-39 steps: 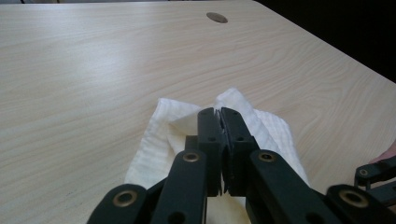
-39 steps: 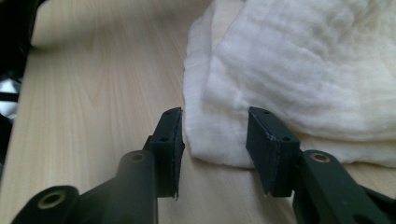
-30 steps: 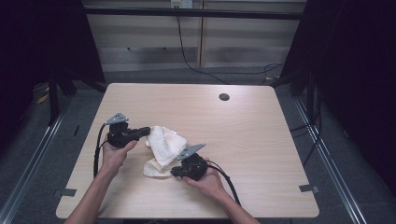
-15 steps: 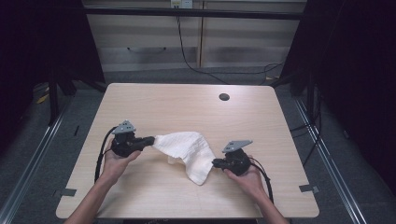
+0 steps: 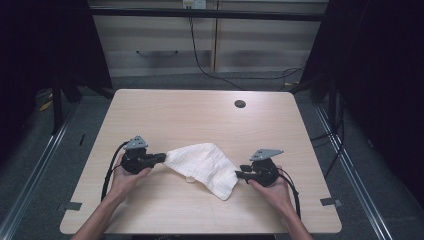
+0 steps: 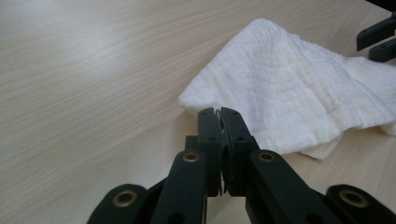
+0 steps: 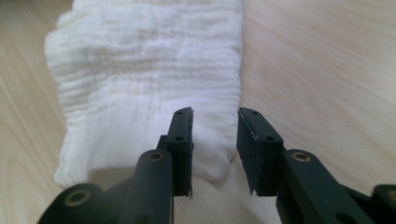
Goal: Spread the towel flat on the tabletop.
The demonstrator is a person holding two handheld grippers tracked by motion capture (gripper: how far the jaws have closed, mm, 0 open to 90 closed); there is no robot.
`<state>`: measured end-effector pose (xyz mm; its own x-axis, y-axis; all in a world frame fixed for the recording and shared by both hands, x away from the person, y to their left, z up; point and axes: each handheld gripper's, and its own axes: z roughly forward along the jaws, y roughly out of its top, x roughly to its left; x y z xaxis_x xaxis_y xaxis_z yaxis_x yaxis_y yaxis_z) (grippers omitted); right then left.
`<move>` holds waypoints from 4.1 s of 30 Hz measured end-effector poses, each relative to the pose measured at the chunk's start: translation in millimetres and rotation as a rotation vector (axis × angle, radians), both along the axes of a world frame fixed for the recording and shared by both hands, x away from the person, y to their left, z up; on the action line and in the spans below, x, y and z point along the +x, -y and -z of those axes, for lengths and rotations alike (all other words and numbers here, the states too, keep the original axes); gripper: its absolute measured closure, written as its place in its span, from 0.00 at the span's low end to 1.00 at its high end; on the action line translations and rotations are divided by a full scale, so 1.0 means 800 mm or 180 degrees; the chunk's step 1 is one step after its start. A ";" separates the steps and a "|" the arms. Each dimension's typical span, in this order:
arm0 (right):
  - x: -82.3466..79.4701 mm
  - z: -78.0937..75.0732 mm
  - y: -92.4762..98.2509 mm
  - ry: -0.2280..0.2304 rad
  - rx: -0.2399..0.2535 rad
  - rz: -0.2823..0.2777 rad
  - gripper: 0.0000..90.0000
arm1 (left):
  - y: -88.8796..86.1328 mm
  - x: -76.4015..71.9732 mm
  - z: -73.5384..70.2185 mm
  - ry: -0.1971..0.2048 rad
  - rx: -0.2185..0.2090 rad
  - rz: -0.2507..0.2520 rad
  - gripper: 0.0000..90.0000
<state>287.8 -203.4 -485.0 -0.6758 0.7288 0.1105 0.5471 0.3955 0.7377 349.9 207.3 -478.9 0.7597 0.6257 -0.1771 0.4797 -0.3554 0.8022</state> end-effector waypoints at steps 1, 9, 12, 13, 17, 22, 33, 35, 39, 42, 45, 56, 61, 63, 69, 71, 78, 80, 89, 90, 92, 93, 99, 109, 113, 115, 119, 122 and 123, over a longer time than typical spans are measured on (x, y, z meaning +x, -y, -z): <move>-0.004 -0.005 0.001 0.0038 0.0048 0.0003 0.72 | 0.000 0.000 0.000 -0.0008 -0.0010 0.0003 0.98; -0.040 -0.014 -0.031 -0.0075 0.0299 -0.0505 0.84 | 0.000 0.001 0.001 -0.0016 -0.0009 -0.0012 0.97; -0.042 -0.002 -0.045 -0.0176 0.0212 -0.0655 0.88 | -0.002 0.002 0.000 -0.0029 -0.0044 -0.0026 0.97; -0.042 0.002 -0.048 -0.0182 0.0152 -0.0725 0.88 | -0.003 0.002 0.000 -0.0028 -0.0053 -0.0029 0.97; -0.040 0.010 -0.054 -0.0189 0.0086 -0.0771 0.80 | -0.006 0.004 0.002 -0.0074 -0.0123 -0.0050 0.97; -0.042 0.018 -0.063 -0.0202 -0.0034 -0.0916 0.73 | -0.008 0.006 0.004 -0.0095 -0.0124 -0.0071 0.97; -0.049 0.022 -0.063 0.0018 -0.0097 -0.1006 0.80 | -0.008 0.005 0.001 -0.0087 -0.0170 -0.0080 0.97; -0.048 0.021 -0.062 0.0042 -0.0136 -0.0956 0.90 | -0.008 0.005 -0.002 -0.0071 -0.0180 -0.0081 0.97; -0.040 0.022 -0.057 -0.0068 -0.0041 -0.0858 0.96 | -0.010 0.005 -0.005 -0.0055 -0.0201 -0.0075 0.97; -0.036 0.020 -0.055 -0.0088 -0.0030 -0.0794 0.97 | -0.011 0.004 -0.007 -0.0048 -0.0229 -0.0094 0.97; -0.032 0.012 -0.046 -0.0066 0.0124 -0.0714 0.97 | -0.012 0.003 -0.011 -0.0039 -0.0259 -0.0105 0.97; -0.019 -0.046 -0.003 0.0326 0.0509 -0.0316 0.98 | -0.010 -0.001 -0.042 0.0112 -0.0402 -0.0084 0.97; -0.008 -0.079 0.006 0.0513 0.0540 -0.0193 0.98 | -0.010 -0.003 -0.065 0.0228 -0.0506 -0.0072 0.97; -0.006 -0.093 0.009 0.0576 0.0563 -0.0162 0.98 | -0.015 -0.003 -0.077 0.0277 -0.0572 -0.0098 0.98; -0.002 -0.131 0.010 0.0787 0.0637 -0.0124 0.98 | -0.024 -0.005 -0.120 0.0468 -0.0716 -0.0099 0.98; -0.003 -0.137 0.010 0.0820 0.0646 -0.0118 0.98 | -0.025 -0.007 -0.126 0.0502 -0.0739 -0.0095 0.98; -0.002 -0.179 0.017 0.1056 0.0744 -0.0013 0.98 | -0.023 -0.011 -0.163 0.0680 -0.0743 -0.0005 0.98; -0.004 -0.190 0.018 0.1100 0.0732 -0.0013 0.98 | -0.020 -0.012 -0.171 0.0719 -0.0780 0.0020 0.98; -0.026 -0.235 0.022 0.1319 0.0786 -0.0046 0.98 | -0.029 -0.036 -0.207 0.0936 -0.0824 0.0137 0.98; -0.030 -0.239 0.021 0.1352 0.0786 -0.0062 0.98 | -0.029 -0.036 -0.207 0.0936 -0.0824 0.0137 0.98; -0.040 -0.247 0.020 0.1431 0.0793 -0.0094 0.98 | -0.030 -0.054 -0.219 0.1046 -0.0876 0.0194 0.98; -0.046 -0.252 0.019 0.1480 0.0801 -0.0109 0.98 | -0.031 -0.057 -0.222 0.1054 -0.0886 0.0198 0.98; -0.071 -0.264 0.021 0.1590 0.0913 -0.0125 0.98 | -0.034 -0.085 -0.241 0.1124 -0.0940 0.0252 0.98; -0.034 -0.204 0.025 0.1218 0.0782 0.0096 0.98 | -0.011 -0.031 -0.175 0.0598 -0.0699 0.0052 0.98; -0.002 -0.153 0.031 0.0918 0.0697 0.0203 0.98 | -0.003 0.001 -0.126 0.0250 -0.0587 -0.0063 0.98; 0.013 -0.130 0.031 0.0798 0.0647 0.0241 0.98 | 0.001 0.013 -0.107 0.0130 -0.0517 -0.0114 0.98; 0.035 -0.100 0.031 0.0647 0.0603 0.0294 0.98 | 0.006 0.032 -0.082 -0.0033 -0.0463 -0.0202 0.97; 0.052 -0.080 0.033 0.0552 0.0628 0.0332 0.97 | 0.008 0.045 -0.068 -0.0119 -0.0448 -0.0282 0.97; 0.058 -0.074 0.032 0.0519 0.0602 0.0343 0.97 | 0.010 0.049 -0.063 -0.0128 -0.0432 -0.0309 0.97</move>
<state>334.5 -229.3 -425.9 -0.6156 0.7741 0.1476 0.4465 0.1883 0.8747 388.9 199.1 -428.1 0.6874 0.6640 -0.2942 0.5393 -0.1955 0.8191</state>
